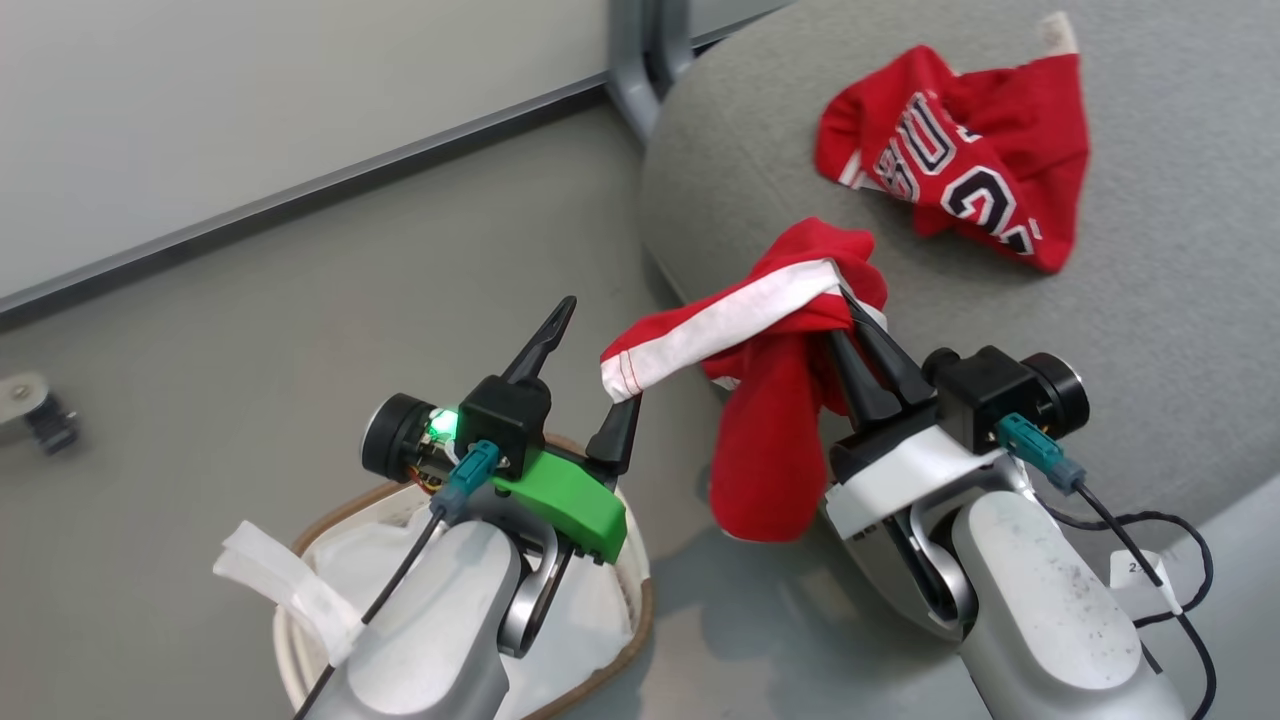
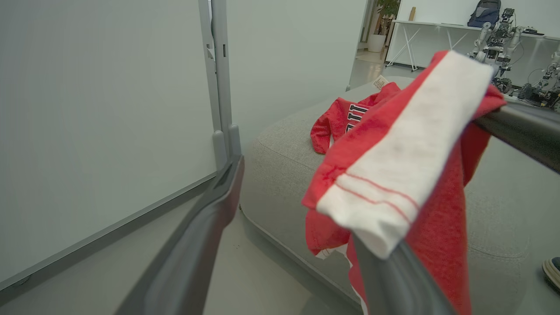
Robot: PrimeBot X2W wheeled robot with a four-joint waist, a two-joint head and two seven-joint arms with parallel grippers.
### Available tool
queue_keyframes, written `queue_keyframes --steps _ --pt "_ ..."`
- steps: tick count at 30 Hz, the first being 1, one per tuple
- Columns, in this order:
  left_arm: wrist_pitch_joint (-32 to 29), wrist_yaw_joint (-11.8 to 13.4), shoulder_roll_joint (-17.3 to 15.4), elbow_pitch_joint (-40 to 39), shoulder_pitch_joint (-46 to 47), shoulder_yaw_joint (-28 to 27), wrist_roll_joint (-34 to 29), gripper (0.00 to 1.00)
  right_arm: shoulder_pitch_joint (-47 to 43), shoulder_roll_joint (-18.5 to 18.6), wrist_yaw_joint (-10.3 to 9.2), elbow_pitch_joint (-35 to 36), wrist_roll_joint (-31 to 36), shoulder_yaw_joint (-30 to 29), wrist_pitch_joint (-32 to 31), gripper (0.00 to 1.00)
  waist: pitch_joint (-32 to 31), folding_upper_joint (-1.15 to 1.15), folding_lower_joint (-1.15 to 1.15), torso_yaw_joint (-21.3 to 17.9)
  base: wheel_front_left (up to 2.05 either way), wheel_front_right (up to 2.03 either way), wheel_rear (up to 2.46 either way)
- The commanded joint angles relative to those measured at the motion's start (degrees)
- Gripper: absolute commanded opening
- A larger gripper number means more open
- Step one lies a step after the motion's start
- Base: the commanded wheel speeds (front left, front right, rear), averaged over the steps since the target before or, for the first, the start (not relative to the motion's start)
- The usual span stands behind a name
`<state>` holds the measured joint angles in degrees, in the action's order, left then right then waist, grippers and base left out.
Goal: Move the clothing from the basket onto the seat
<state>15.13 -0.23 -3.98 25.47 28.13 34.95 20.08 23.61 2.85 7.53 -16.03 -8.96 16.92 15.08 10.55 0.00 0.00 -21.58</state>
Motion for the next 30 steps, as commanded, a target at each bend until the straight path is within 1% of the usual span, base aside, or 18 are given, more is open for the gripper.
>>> queue_keyframes --steps 1,8,13,18,23,30 --pt "0.01 -0.34 -0.05 0.19 -1.26 -0.33 -0.53 1.00 -1.16 0.17 -0.08 0.38 -0.37 -0.31 0.12 0.00 -0.11 0.00 0.00 -5.22 0.00 0.00 0.00" --pt "0.01 -0.89 -0.06 1.01 -1.69 -0.91 -1.45 1.00 -2.36 0.16 -0.08 1.16 -0.13 -1.55 0.12 0.00 -0.14 0.00 0.00 -8.88 0.00 0.00 0.00" --pt "0.01 -1.52 0.10 1.58 -1.47 -0.89 -1.76 1.00 -2.10 0.14 -0.08 1.61 2.00 -4.52 0.12 0.00 0.97 0.00 0.00 -9.38 0.00 0.00 0.00" --pt "0.01 -2.01 0.06 2.41 -0.42 -1.17 -2.48 1.00 2.48 0.40 -0.08 1.65 5.42 -7.73 0.12 0.00 3.17 0.00 0.00 -9.63 0.00 0.00 0.00" --pt "0.01 -1.91 -0.58 3.43 0.25 -1.63 -3.12 1.00 9.31 2.70 -0.08 1.36 7.22 -9.19 0.12 0.00 5.37 0.00 0.00 -9.57 0.00 0.00 0.00" --pt "0.01 -2.21 -1.33 3.89 2.18 -1.49 -4.06 1.00 20.49 8.68 -0.08 -0.93 9.32 -12.49 0.12 0.00 9.08 0.00 0.00 -7.19 0.00 0.00 0.00"
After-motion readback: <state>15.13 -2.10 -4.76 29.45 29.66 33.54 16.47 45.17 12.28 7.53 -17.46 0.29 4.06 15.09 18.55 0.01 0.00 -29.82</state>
